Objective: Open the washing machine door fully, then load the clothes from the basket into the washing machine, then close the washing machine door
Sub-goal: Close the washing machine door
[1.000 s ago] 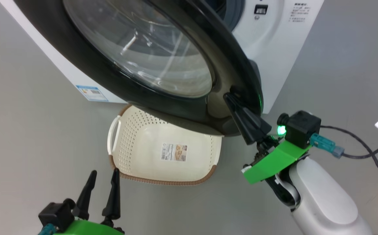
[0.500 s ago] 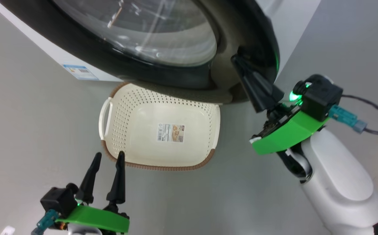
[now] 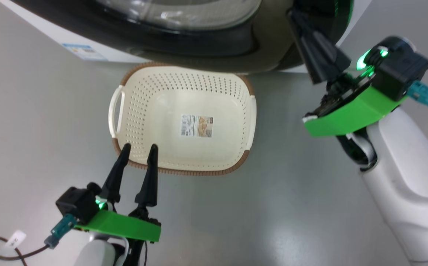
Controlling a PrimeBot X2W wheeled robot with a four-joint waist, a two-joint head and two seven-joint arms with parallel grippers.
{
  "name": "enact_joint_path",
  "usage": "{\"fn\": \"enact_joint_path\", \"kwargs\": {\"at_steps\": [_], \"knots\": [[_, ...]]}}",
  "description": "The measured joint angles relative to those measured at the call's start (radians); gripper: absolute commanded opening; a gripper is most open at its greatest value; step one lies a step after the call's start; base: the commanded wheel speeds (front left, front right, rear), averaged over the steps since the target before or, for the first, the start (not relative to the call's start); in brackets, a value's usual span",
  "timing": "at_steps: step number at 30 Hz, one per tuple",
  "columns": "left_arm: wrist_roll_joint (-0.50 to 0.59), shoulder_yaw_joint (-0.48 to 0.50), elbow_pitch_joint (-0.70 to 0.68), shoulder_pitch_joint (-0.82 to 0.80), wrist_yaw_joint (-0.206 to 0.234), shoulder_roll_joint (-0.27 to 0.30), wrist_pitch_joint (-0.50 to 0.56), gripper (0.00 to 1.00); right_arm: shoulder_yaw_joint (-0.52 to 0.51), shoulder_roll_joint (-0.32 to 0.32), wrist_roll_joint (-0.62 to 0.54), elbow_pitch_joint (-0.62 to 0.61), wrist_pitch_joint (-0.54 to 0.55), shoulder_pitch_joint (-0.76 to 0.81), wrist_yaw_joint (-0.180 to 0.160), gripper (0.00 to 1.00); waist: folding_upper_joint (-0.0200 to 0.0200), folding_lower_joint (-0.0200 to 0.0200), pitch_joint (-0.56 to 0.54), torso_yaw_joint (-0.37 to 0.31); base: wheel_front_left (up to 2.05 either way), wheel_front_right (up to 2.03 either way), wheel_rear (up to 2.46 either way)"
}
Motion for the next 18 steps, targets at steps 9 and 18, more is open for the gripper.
{"fn": "enact_joint_path", "kwargs": {"at_steps": [9,18], "knots": [[-0.008,-0.036,-0.045,-0.031,0.024,-0.001,0.0,1.0,-0.008,-0.044,-0.012,-0.003,0.0,-0.116,0.0,0.0,0.0,0.0,0.077,0.015,0.0,0.0,0.0],[-0.034,-0.084,-0.06,-0.076,0.042,-0.002,0.0,1.0,0.001,-0.082,-0.063,0.049,-0.001,-0.221,0.009,0.0,0.0,0.0,0.119,0.04,0.0,0.0,0.0]]}}
